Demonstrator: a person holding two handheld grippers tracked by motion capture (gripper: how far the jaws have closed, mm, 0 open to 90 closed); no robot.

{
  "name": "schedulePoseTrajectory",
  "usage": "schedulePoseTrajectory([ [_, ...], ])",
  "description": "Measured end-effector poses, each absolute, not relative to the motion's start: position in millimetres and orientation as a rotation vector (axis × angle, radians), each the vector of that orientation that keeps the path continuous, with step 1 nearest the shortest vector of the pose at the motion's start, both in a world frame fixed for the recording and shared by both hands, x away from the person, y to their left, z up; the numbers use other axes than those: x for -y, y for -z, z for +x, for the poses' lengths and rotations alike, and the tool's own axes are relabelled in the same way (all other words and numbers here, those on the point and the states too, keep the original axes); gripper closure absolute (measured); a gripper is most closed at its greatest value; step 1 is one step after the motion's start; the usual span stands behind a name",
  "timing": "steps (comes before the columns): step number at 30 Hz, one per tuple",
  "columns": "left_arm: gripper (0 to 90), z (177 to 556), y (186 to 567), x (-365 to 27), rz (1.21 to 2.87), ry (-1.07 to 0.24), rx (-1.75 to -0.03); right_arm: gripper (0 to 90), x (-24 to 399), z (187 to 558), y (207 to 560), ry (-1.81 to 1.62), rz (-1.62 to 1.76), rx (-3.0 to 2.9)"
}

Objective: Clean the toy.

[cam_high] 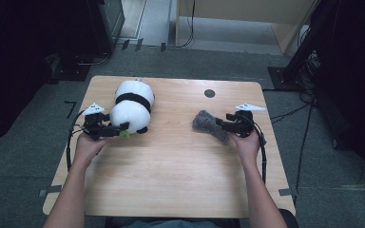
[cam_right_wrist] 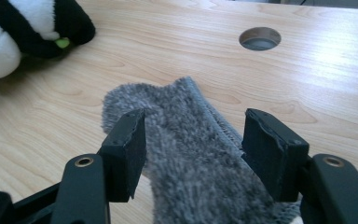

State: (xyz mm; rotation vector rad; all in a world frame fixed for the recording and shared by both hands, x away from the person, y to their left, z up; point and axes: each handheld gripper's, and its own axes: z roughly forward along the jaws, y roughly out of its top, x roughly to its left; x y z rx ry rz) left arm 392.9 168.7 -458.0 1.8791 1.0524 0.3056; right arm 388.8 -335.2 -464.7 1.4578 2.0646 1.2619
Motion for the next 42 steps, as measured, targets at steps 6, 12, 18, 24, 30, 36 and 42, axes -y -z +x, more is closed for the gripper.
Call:
schedulePoseTrajectory([
  [6, 10.7, 392, 459, -166, 1.909, -0.332, -1.047, 40.1, 329, 384, 461, -1.276, 1.432, -2.079],
  [12, 0.0, 389, 458, -166, 1.911, -0.349, -1.058, 40.2, 320, 378, 457, -1.271, 1.402, -2.104],
  [18, 0.0, 380, 446, -171, 1.854, -0.358, -1.013, 40.1, 312, 371, 454, -1.272, 1.374, -2.143],
  [24, 0.0, 372, 435, -159, 1.877, -0.379, -0.964, 40.1, 305, 362, 450, -1.285, 1.34, -2.157],
  [30, 0.0, 366, 432, -139, 1.925, -0.337, -0.93, 40.0, 295, 354, 447, -1.307, 1.301, -2.187],
  [36, 0.0, 358, 429, -119, 1.931, -0.312, -0.856, 40.1, 286, 342, 442, -1.331, 1.244, -2.185],
  [42, 0.0, 351, 434, -97, 1.952, -0.287, -0.816, 40.1, 278, 329, 442, -1.349, 1.208, -2.204],
])
